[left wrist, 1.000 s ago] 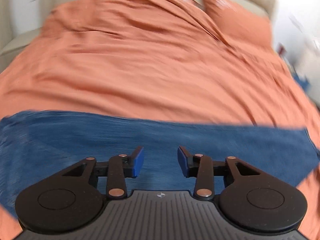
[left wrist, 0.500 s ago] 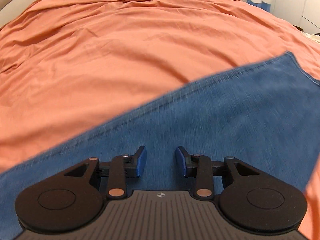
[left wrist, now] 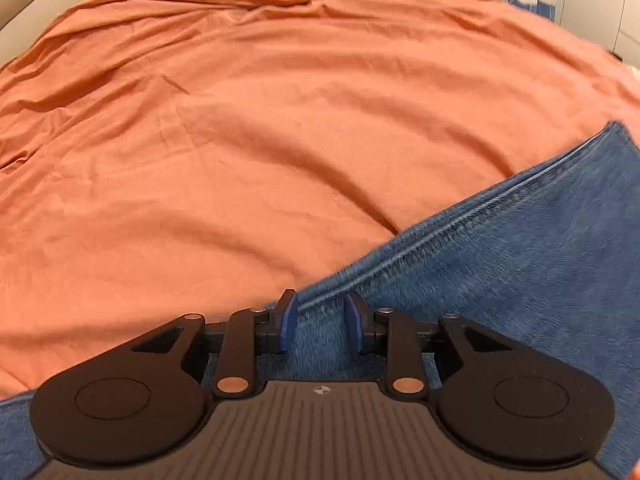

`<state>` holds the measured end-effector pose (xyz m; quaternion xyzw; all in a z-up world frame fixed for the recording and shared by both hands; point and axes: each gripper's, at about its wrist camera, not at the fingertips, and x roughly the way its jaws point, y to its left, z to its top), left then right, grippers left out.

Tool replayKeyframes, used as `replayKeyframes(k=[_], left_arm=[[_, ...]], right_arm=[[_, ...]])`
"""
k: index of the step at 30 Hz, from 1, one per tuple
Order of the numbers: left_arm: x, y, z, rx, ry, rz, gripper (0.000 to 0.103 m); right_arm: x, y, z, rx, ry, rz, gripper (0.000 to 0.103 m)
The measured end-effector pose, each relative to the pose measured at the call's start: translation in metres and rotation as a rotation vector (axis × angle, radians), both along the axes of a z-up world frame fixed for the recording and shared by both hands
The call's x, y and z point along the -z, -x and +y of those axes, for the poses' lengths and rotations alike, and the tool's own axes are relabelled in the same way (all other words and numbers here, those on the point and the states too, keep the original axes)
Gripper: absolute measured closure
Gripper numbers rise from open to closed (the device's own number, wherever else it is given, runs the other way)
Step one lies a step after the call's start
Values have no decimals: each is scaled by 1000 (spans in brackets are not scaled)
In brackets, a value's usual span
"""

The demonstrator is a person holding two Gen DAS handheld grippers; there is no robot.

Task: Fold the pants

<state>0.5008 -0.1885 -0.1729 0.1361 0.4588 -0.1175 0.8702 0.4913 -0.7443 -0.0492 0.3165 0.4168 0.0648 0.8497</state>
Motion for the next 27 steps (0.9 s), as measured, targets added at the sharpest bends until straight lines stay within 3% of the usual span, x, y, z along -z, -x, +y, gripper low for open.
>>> replayKeyframes(k=[5, 9, 11, 13, 17, 23, 27], left_arm=[[-9, 48, 6, 81, 10, 38, 74], [-12, 96, 2, 141, 72, 71, 75], [-11, 119, -2, 163, 105, 90, 79], [-12, 139, -5, 166, 120, 85, 89], [-22, 167, 5, 201, 170, 126, 86], [-66, 192, 72, 97, 282, 48, 85], [-97, 203, 129, -15, 348, -7, 84]], right_arm=[[-26, -1, 12, -20, 48, -30, 92], [-52, -2, 27, -31, 78, -58, 92], [-67, -3, 36, -42, 93, -77, 92], [-85, -3, 49, -62, 117, -96, 92], [-127, -1, 86, -116, 162, -152, 92], [-194, 8, 166, -234, 208, -262, 92], [-217, 16, 230, -310, 218, -301, 92]])
